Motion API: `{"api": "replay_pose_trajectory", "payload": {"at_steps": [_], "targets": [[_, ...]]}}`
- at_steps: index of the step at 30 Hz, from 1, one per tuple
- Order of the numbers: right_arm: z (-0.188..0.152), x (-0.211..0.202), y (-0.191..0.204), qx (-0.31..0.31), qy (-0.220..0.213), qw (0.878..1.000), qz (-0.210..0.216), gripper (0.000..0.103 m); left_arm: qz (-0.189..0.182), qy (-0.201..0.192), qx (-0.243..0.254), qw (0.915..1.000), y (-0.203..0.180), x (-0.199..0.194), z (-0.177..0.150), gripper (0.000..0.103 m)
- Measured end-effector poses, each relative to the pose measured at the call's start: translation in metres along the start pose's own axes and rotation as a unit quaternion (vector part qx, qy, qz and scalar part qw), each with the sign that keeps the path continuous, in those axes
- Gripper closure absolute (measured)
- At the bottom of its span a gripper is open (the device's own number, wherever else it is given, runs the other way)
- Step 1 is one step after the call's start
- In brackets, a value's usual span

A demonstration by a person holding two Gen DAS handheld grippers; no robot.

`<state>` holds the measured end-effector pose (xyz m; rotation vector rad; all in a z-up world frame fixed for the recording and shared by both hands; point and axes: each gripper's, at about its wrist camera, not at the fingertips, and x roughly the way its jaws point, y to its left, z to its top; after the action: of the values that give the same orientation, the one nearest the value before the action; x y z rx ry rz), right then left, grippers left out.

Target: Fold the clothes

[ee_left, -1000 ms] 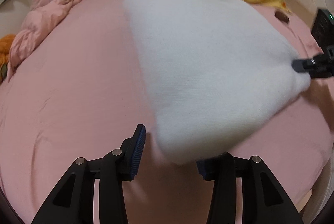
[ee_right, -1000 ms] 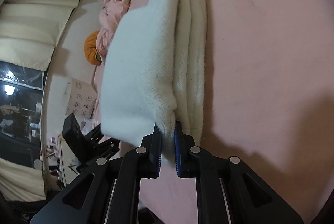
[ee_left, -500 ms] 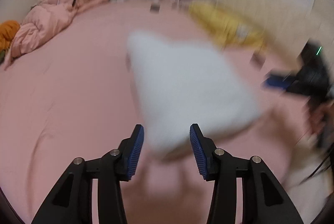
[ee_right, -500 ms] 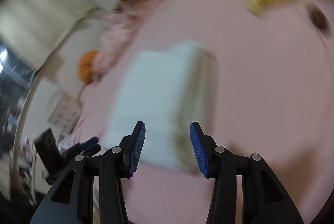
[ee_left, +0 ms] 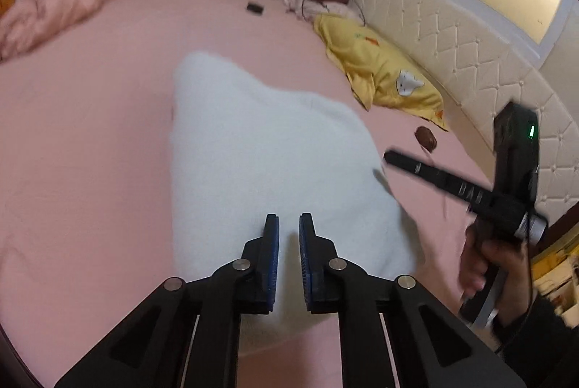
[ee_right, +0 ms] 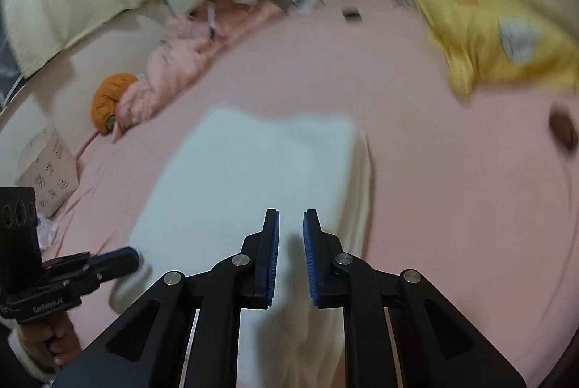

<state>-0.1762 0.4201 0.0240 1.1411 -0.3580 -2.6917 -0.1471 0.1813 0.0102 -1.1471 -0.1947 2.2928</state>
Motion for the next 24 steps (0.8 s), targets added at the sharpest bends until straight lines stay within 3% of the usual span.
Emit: {"api": "replay_pose_trajectory", "payload": {"at_steps": [4, 6, 9, 11, 15, 17, 20, 21, 23, 24], "targets": [[0.005, 0.035, 0.003, -0.034, 0.043, 0.998, 0.022, 0.087, 0.011, 0.029, -0.01, 0.9994, 0.011, 0.019, -0.011, 0.096], [-0.005, 0.061, -0.012, -0.015, 0.093, 0.996, -0.012, 0.089, 0.016, 0.036, -0.01, 0.9992, 0.013, 0.023, -0.012, 0.098], [0.002, 0.036, -0.023, 0.013, 0.04, 0.996, -0.082, 0.087, 0.019, 0.017, 0.003, 0.9997, 0.004, 0.004, -0.005, 0.097], [0.014, 0.02, -0.017, 0.008, 0.002, 0.996, -0.087, 0.085, 0.02, 0.004, 0.023, 0.9995, -0.005, -0.005, -0.005, 0.09], [0.041, 0.037, 0.018, -0.034, 0.02, 0.999, 0.025, 0.085, 0.038, 0.05, 0.017, 0.9979, 0.003, 0.023, -0.017, 0.089], [0.049, 0.054, 0.04, -0.071, 0.039, 0.994, 0.073, 0.085, 0.029, 0.043, 0.001, 0.9986, 0.008, 0.023, -0.021, 0.09], [0.048, 0.096, 0.054, -0.103, 0.111, 0.982, 0.112, 0.085, 0.019, 0.032, -0.007, 0.9993, 0.008, 0.006, -0.016, 0.09], [0.049, 0.111, 0.053, -0.114, 0.138, 0.981, 0.072, 0.085, 0.02, 0.026, -0.002, 0.9995, 0.007, 0.0, -0.014, 0.09], [0.052, 0.124, 0.041, -0.115, 0.149, 0.982, -0.017, 0.085, 0.021, 0.021, 0.003, 0.9996, 0.01, -0.009, -0.014, 0.09], [0.056, 0.117, 0.039, -0.105, 0.13, 0.986, -0.016, 0.085, 0.023, 0.025, 0.002, 0.9994, 0.013, -0.007, -0.014, 0.09]]}}
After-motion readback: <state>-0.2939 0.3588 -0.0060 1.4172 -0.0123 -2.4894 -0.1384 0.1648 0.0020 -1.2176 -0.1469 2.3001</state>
